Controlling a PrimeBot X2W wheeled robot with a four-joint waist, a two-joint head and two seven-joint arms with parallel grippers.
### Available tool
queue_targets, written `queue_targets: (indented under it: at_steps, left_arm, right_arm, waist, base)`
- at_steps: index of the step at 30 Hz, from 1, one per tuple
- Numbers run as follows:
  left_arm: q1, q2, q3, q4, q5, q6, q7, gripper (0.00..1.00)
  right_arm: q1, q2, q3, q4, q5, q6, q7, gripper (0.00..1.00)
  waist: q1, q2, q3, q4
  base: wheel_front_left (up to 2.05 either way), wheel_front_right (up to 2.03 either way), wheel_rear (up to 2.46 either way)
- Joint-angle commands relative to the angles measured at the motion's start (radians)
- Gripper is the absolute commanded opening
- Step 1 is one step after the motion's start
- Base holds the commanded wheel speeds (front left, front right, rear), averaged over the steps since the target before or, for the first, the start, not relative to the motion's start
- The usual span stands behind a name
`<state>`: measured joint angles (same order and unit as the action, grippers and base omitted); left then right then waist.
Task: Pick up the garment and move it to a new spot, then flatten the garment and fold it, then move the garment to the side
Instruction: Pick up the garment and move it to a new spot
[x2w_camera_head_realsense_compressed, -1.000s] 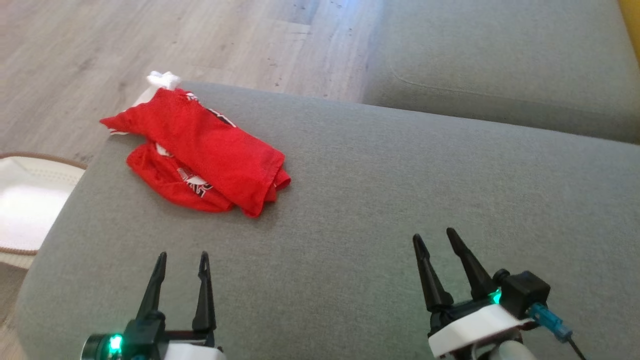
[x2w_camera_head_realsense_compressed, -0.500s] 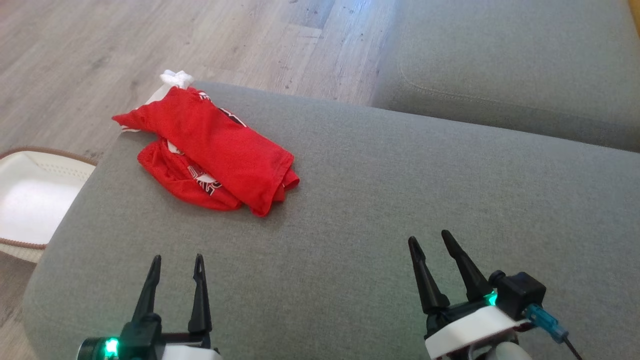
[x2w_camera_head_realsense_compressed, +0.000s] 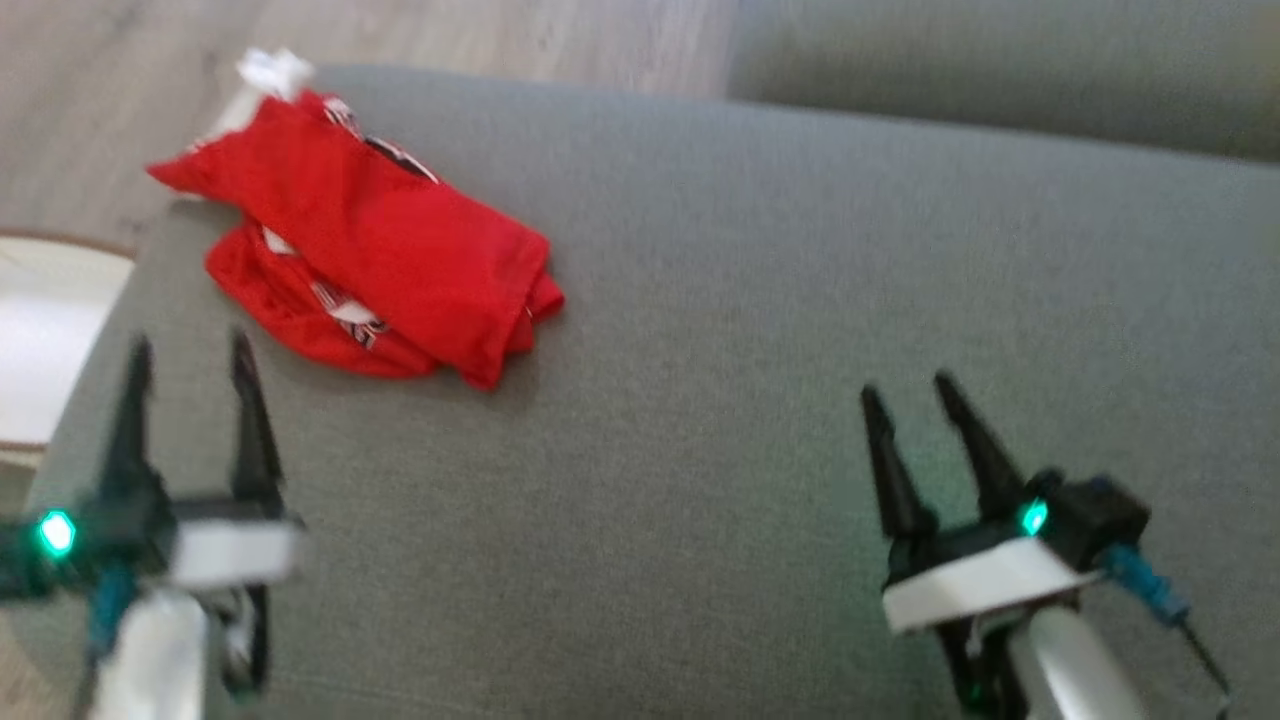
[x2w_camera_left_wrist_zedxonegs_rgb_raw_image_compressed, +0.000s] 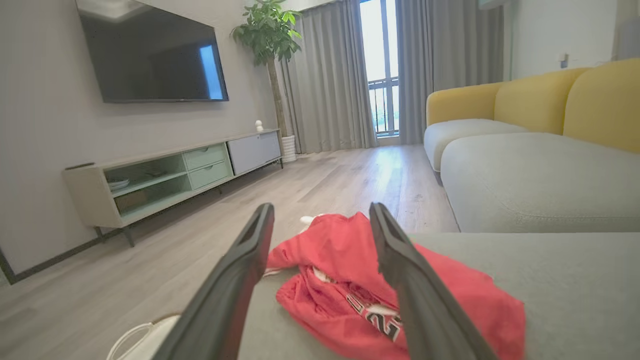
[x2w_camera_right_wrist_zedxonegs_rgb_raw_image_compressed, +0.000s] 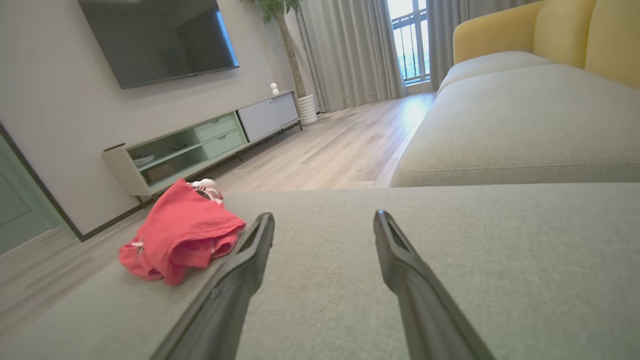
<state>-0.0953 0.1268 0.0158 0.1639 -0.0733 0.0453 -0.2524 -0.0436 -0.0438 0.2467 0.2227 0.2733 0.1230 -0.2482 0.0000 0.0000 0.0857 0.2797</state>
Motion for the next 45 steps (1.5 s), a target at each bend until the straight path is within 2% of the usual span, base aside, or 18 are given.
queue_targets:
  at_steps: [1,3,5,8,9,13,19,28,29,30,36,45]
  left_arm:
    - [-0.105,0.044,0.048,-0.005,-0.005,-0.015,-0.009,1.00]
    - [-0.198,0.096,0.060,0.059,-0.008,-0.040,-0.003,1.00]
    - [-0.306,0.146,0.066,0.132,-0.021,-0.077,0.046,1.00]
    - [-0.474,0.216,0.063,0.250,-0.052,-0.128,0.172,1.00]
    - [-0.578,0.264,0.047,0.329,-0.059,-0.148,0.252,1.00]
    - [-0.743,0.327,0.004,0.476,-0.080,-0.169,0.372,1.00]
    - [-0.887,0.368,-0.052,0.661,-0.129,-0.175,0.475,1.00]
    - [-0.960,0.379,-0.159,0.798,-0.221,-0.176,0.504,1.00]
    - [-0.965,0.379,-0.169,0.810,-0.231,-0.176,0.502,0.30]
    - [-0.970,0.384,-0.176,0.821,-0.239,-0.176,0.494,0.00]
    - [-1.012,0.404,-0.189,0.870,-0.232,-0.175,0.358,0.00]
    - [-1.064,0.441,-0.239,0.846,-0.207,-0.176,0.176,0.00]
  right_arm:
    - [-0.072,-0.006,0.002,-0.047,-0.020,0.008,-0.014,1.00]
    - [-0.094,-0.006,-0.029,-0.066,-0.040,0.008,-0.014,1.00]
    - [-0.112,-0.006,-0.055,-0.084,-0.065,0.008,-0.014,1.00]
    - [-0.133,-0.006,-0.093,-0.109,-0.100,0.008,-0.014,1.00]
    - [-0.144,-0.006,-0.112,-0.124,-0.119,0.008,-0.013,1.00]
    - [-0.163,-0.006,-0.136,-0.152,-0.140,0.008,-0.008,1.00]
    - [-0.168,-0.006,-0.141,-0.180,-0.146,0.008,-0.004,1.00]
    - [-0.163,-0.006,-0.137,-0.199,-0.153,0.008,-0.001,1.00]
    - [-0.164,-0.006,-0.138,-0.201,-0.155,0.008,0.000,1.00]
    - [-0.165,-0.006,-0.139,-0.203,-0.156,0.008,0.002,1.00]
    - [-0.161,-0.006,-0.142,-0.192,-0.155,0.008,0.004,1.00]
    - [-0.142,-0.006,-0.123,-0.127,-0.115,0.008,-0.005,1.00]
  waist:
    - [0.0000,0.0000,0.111,-0.040]
    - [0.0000,0.0000,0.169,-0.049]
    - [0.0000,0.0000,0.224,-0.059]
    - [0.0000,0.0000,0.292,-0.072]
    - [0.0000,0.0000,0.331,-0.084]
    - [0.0000,0.0000,0.388,-0.110]
    - [0.0000,0.0000,0.438,-0.146]
    - [0.0000,0.0000,0.460,-0.166]
    - [0.0000,0.0000,0.461,-0.166]
    - [0.0000,0.0000,0.462,-0.166]
    - [0.0000,0.0000,0.431,-0.155]
    - [0.0000,0.0000,0.289,-0.139]
  base:
    - [0.00,0.00,0.00]
    - [0.00,0.00,0.00]
    - [0.00,0.00,0.00]
    - [0.00,0.00,0.00]
    - [0.00,0.00,0.00]
    - [0.00,0.00,0.00]
    - [0.00,0.00,0.00]
    - [0.00,0.00,0.00]
    - [0.00,0.00,0.00]
    - [0.00,0.00,0.00]
    - [0.00,0.00,0.00]
    - [0.00,0.00,0.00]
